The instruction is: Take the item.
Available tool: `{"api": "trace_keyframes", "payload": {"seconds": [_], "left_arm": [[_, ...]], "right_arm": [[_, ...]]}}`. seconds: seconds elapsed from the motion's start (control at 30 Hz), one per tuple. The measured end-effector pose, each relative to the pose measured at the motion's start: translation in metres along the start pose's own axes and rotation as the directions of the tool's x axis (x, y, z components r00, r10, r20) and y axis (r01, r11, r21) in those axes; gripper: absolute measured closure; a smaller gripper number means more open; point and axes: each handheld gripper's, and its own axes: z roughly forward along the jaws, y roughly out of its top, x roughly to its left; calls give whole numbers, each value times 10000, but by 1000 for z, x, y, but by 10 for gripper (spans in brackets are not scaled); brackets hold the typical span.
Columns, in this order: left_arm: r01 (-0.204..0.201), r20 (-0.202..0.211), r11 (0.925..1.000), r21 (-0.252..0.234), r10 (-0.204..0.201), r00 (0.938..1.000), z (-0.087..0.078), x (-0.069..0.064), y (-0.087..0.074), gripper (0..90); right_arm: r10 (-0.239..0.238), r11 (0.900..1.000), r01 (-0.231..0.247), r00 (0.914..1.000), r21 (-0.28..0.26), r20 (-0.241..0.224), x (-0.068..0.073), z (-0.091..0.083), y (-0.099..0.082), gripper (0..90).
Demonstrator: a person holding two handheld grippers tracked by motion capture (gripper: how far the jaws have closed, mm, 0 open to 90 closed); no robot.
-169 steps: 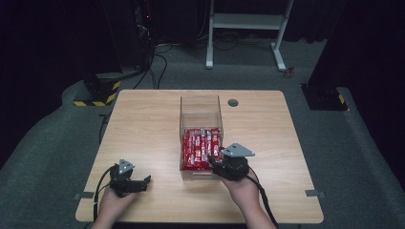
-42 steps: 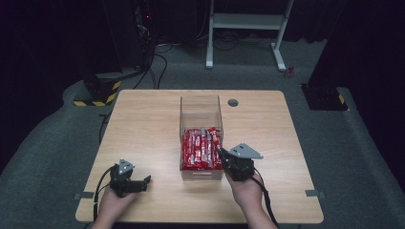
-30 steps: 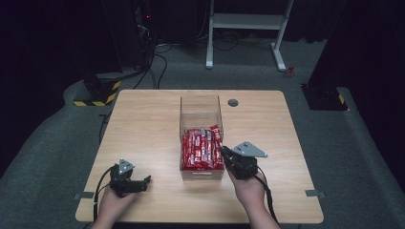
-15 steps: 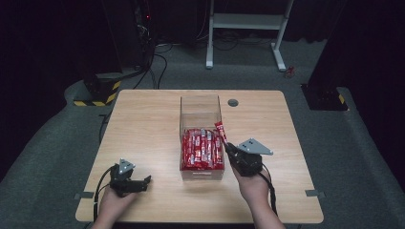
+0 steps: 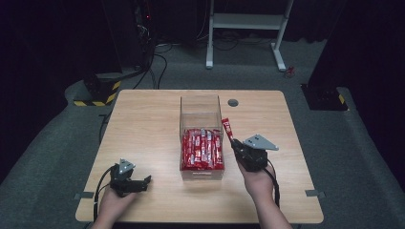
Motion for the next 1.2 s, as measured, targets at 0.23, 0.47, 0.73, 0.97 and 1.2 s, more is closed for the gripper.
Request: {"api": "trace_keyframes", "payload": {"seconds": [0.23,0.47,0.73,0.97,1.2], "left_arm": [[-16,8,10000,6,16,10000,0,0,0,24],[-46,-1,10000,7,46,10000,0,0,0,24],[-76,4,10000,-12,76,10000,0,0,0,24],[-78,5,10000,-9,78,10000,0,0,0,25],[-74,7,10000,-12,74,10000,0,0,0,24]], "right_arm": [[-33,10000,30,9997,90,232,-9,1,-1,843],[-24,9999,18,9991,140,419,-18,4,-1,843],[-32,9996,13,9978,286,657,-31,8,0,843],[22,9991,-59,9962,419,869,-41,11,-1,843],[130,9986,-186,9940,505,1082,-54,16,-5,843]]}}
